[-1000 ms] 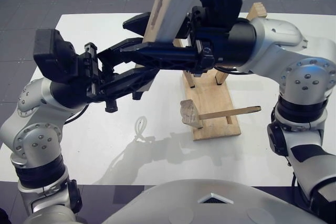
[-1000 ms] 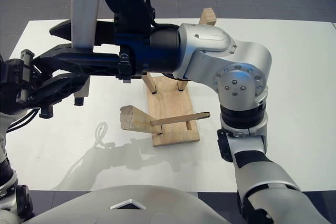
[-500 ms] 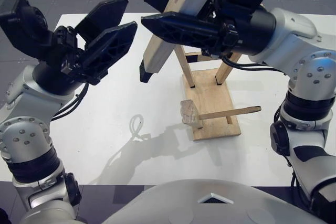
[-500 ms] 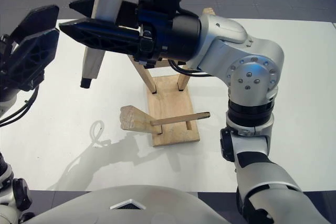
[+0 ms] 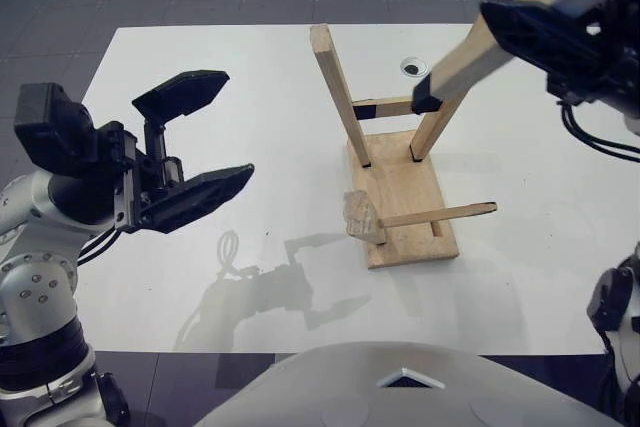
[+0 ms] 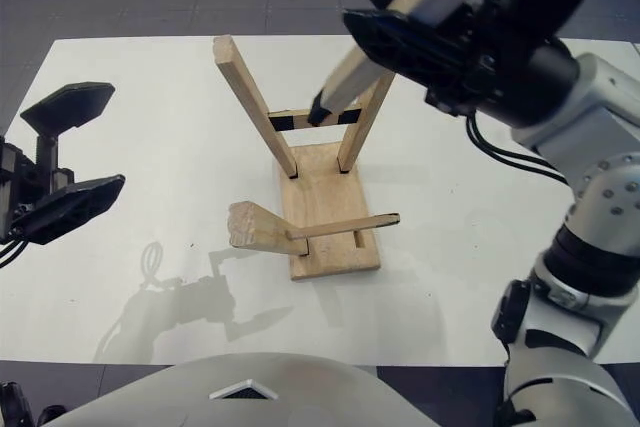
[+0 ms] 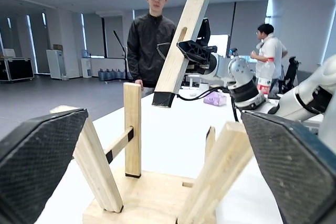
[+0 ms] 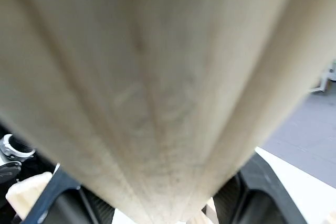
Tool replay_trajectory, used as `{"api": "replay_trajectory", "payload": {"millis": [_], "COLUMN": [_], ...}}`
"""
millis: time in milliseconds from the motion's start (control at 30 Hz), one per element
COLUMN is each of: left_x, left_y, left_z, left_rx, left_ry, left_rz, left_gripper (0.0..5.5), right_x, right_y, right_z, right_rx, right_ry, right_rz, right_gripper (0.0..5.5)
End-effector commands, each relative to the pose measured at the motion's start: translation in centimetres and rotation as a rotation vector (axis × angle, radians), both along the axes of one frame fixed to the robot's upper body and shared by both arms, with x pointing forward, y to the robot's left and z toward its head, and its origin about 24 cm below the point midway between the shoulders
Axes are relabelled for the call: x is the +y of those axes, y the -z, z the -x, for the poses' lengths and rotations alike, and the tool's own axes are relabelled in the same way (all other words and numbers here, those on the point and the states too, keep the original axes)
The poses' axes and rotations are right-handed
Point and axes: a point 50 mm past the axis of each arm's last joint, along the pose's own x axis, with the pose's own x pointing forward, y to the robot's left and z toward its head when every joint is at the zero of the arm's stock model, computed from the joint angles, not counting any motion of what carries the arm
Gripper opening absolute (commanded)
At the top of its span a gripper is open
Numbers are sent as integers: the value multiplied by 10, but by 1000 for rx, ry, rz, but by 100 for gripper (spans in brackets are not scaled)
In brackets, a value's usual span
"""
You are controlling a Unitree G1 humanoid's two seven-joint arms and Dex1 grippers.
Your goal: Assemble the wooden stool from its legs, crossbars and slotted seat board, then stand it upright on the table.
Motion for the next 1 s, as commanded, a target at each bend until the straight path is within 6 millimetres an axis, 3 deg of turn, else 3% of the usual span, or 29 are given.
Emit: {"api": "replay_trajectory", "payload": {"millis": [33, 267, 467, 600, 1000], "left_x": [-4, -7, -6, -7, -10], "left_y": [5, 15, 18, 19, 18], "left_z": [3, 8, 11, 11, 12], "left_rx": [6, 43, 50, 49, 44], "left_ry": [37, 111, 106, 112, 156], "left_rz": [-59, -107, -115, -121, -130], "left_gripper": [550, 550, 550, 550, 550], "right_x": [-19, -60, -97, -106, -44], "right_y": [2, 30, 52, 78, 142], "right_z": [15, 37, 28, 23, 13], "right_rx": [-50, -30, -103, -86, -95], "right_ry": [35, 2, 91, 59, -285], "right_rz": [39, 155, 216, 316, 404], "right_gripper": [208, 208, 208, 208, 208]}}
